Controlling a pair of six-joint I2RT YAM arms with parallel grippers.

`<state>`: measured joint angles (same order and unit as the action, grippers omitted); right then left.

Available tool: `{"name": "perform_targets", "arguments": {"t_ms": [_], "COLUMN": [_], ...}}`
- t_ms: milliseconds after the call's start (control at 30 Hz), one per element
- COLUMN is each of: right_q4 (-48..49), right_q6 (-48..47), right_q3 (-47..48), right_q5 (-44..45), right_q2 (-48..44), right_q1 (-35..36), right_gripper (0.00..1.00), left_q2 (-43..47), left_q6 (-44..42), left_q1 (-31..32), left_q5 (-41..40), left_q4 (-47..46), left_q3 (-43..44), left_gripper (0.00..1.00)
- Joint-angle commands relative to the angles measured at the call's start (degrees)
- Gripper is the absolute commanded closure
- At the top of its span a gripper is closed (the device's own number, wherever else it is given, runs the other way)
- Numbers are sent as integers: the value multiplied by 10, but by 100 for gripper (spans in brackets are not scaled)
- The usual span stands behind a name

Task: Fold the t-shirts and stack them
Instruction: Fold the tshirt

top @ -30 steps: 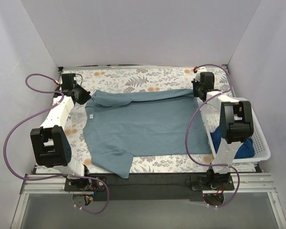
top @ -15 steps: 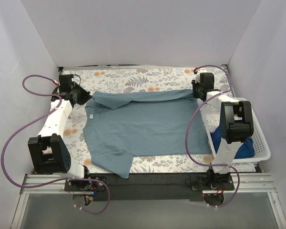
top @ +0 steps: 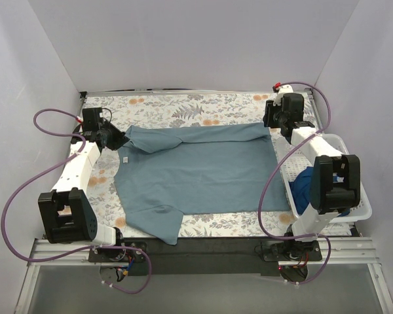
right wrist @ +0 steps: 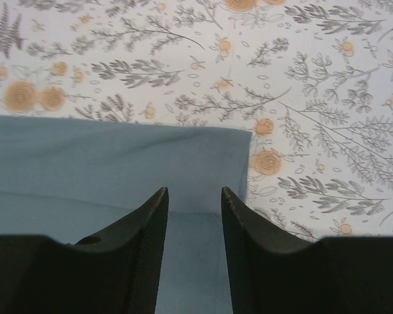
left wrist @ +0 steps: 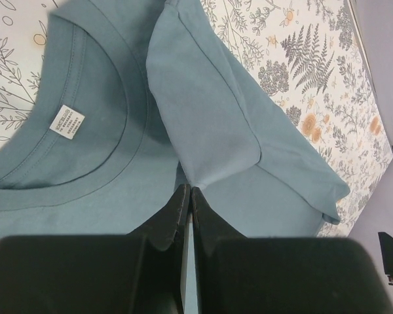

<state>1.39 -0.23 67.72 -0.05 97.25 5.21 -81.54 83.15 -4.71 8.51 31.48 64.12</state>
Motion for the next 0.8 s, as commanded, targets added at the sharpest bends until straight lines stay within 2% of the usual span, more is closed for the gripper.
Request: {"name": "perform_targets", "arguments": {"t_ms": [0, 133, 367, 767], "right_q4": [11, -4, -9, -8], "right_q6": [61, 108, 128, 131], "right_q3": [21, 32, 23, -8], "right_q5": [-83, -79, -87, -115], "right_q2": [-14, 17, 33, 34], "right_q1": [1, 2, 11, 25], "right_gripper": [57, 57, 57, 56], "left_q2": [30, 29, 52, 111], "left_q6": [0, -3, 8, 45], "left_q1": [2, 3, 8, 31], "left_q5": [11, 4, -5, -15], "left_q4": [4, 7, 15, 10], "left_q3": [-3, 1, -4, -112], "left_gripper": [100, 100, 100, 100]}}
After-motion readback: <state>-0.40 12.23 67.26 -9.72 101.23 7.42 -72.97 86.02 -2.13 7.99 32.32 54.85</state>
